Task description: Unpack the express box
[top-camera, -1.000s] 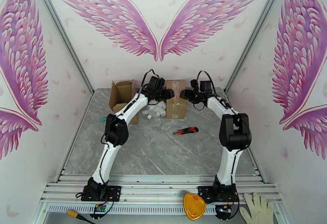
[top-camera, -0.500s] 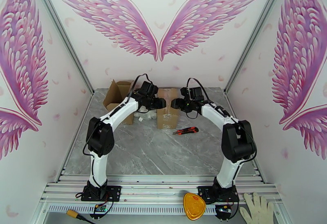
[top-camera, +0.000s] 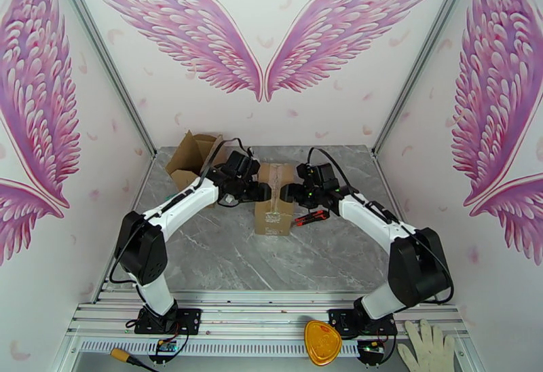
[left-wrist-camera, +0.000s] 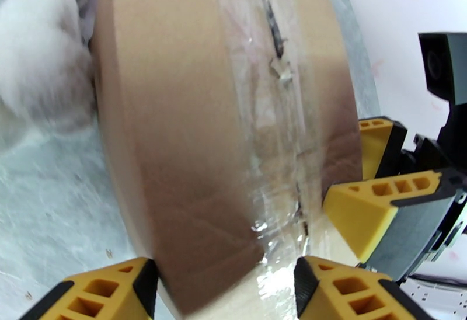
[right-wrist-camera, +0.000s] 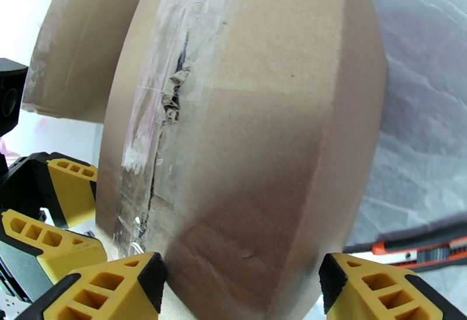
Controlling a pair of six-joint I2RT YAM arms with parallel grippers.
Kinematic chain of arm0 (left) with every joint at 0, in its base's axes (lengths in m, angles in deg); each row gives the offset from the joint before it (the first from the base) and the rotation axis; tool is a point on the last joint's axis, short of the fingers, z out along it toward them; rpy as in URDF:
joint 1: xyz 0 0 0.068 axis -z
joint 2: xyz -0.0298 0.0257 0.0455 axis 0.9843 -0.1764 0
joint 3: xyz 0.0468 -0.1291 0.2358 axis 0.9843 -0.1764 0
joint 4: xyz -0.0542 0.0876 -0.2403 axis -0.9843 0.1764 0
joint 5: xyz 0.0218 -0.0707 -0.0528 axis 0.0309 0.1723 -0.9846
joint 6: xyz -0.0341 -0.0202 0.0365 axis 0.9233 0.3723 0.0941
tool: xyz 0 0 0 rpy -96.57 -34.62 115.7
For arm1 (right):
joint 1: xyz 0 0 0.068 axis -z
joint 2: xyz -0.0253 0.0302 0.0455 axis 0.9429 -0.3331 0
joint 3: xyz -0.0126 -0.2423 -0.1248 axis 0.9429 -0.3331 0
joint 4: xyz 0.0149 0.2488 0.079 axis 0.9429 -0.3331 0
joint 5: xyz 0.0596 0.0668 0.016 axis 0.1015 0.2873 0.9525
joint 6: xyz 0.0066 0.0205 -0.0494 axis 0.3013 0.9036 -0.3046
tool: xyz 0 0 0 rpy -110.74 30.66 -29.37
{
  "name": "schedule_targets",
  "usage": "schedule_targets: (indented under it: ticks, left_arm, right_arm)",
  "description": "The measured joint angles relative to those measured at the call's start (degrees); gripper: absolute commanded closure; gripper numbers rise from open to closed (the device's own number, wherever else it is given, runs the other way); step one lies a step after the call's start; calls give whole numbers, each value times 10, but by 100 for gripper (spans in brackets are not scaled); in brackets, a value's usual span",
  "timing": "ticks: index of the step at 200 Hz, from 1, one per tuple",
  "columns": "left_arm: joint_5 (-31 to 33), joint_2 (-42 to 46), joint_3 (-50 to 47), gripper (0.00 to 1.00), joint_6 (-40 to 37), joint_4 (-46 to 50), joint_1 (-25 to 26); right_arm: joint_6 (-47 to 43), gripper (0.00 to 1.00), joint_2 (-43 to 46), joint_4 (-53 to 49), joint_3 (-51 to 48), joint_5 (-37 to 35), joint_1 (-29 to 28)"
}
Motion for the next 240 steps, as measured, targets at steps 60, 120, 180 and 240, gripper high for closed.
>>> schedule_targets:
  ticks: [60, 120, 180, 240]
  left_arm:
    - [27, 43, -37, 30, -2, 2, 16]
    - [74, 72, -13, 24, -71, -4, 5]
    - [99, 72, 27, 23, -121, -40, -36]
    - [90, 72, 27, 23, -126, -70, -63]
  right_arm:
    - [-14, 6, 126, -89, -24, -137, 19]
    - [105, 24, 130, -159, -35, -245, 89]
    - [290, 35, -3, -208, -24, -268, 87]
    - [373, 32, -123, -258, 110, -283, 64]
